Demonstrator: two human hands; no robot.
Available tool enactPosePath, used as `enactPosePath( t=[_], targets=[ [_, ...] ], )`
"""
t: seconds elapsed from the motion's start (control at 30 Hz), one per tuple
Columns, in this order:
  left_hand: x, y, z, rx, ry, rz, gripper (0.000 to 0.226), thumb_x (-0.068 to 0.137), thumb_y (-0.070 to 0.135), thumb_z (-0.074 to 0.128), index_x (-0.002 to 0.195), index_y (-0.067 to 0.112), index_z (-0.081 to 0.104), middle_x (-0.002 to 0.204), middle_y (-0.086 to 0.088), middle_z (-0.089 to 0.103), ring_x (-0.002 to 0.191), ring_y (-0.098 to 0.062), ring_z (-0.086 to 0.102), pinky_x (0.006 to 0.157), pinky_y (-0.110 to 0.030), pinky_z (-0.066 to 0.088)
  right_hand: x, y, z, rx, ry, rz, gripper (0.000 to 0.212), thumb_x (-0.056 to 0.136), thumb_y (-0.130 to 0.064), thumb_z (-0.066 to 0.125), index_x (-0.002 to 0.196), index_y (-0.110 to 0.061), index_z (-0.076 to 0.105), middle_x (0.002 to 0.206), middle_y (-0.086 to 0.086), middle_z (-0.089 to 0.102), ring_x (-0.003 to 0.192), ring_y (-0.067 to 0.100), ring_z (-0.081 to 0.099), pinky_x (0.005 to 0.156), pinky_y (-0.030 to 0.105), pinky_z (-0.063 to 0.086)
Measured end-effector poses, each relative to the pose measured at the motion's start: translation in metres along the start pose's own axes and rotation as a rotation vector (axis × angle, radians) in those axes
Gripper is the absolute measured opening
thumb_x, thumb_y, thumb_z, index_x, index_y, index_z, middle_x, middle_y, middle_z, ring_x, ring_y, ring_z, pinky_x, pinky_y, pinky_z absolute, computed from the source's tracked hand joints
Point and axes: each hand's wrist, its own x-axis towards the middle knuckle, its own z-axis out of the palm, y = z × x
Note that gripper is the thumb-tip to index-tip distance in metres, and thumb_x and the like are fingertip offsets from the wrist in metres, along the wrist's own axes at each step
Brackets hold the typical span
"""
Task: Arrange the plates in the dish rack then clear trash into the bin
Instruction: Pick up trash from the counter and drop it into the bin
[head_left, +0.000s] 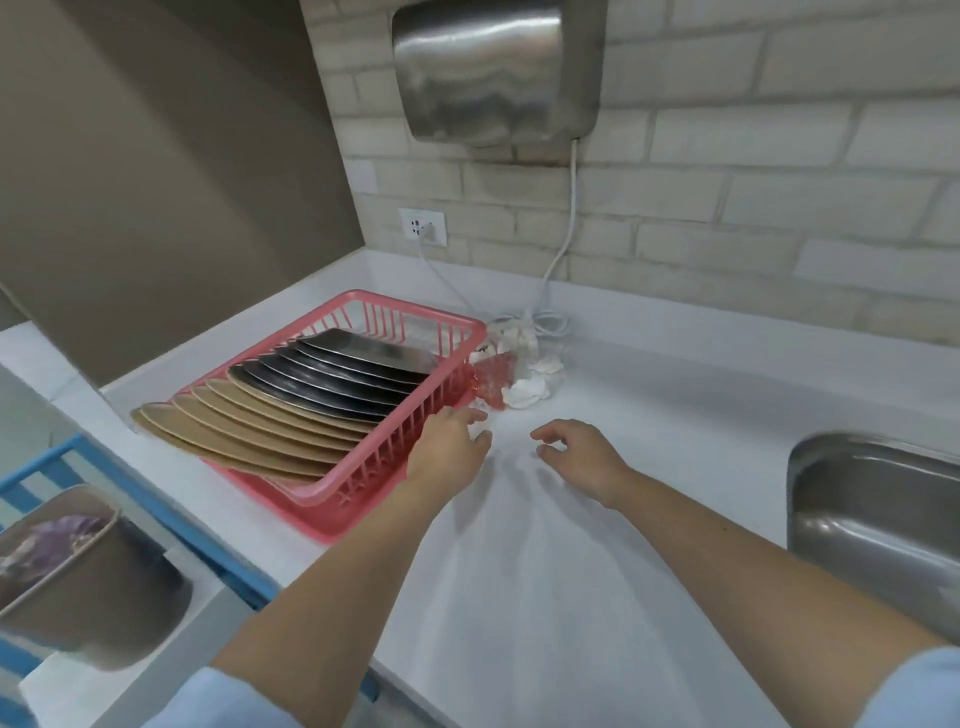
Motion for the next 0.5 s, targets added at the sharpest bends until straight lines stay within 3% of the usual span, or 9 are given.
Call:
enactPosePath(
  t=[0.2, 0.33, 0.5],
  targets=[
    [0.045, 0.012, 0.024, -0.204, 0.048, -0.183, 0.049, 0.093, 0.029, 0.058, 0.14, 0.022, 0.044, 0.143, -0.006, 0.039, 0.128, -0.026, 0.046, 0.101, -0.045, 0.046, 0.043, 0.016, -0.013, -0.057, 0.055, 0.02, 0.027, 0.091, -0.019, 0.059, 0.117, -0.023, 0.066, 0.123, 0.001, 0.057, 0.111, 0.015, 0.055, 0.09, 0.028, 0.046],
    [0.066, 0.015, 0.037, -0.338, 0.15, -0.261, 0.06, 0.094, 0.025, 0.06, 0.147, 0.013, 0.033, 0.143, -0.008, 0.041, 0.127, -0.026, 0.047, 0.102, -0.036, 0.038, 0.068, 0.026, -0.016, -0.173, 0.088, -0.017, 0.029, 0.09, -0.021, 0.059, 0.119, -0.025, 0.063, 0.12, 0.0, 0.055, 0.12, 0.018, 0.045, 0.094, 0.037, 0.046],
    [0.086, 0.021, 0.044, -0.349, 0.164, -0.325, 0.054, 0.097, 0.033, 0.055, 0.145, 0.013, 0.039, 0.144, -0.01, 0.043, 0.122, -0.029, 0.054, 0.099, -0.037, 0.041, 0.097, 0.026, -0.01, -0.321, 0.091, -0.105, 0.042, 0.088, -0.022, 0.06, 0.13, -0.025, 0.053, 0.129, -0.002, 0.047, 0.124, 0.02, 0.036, 0.091, 0.034, 0.045]
  ],
)
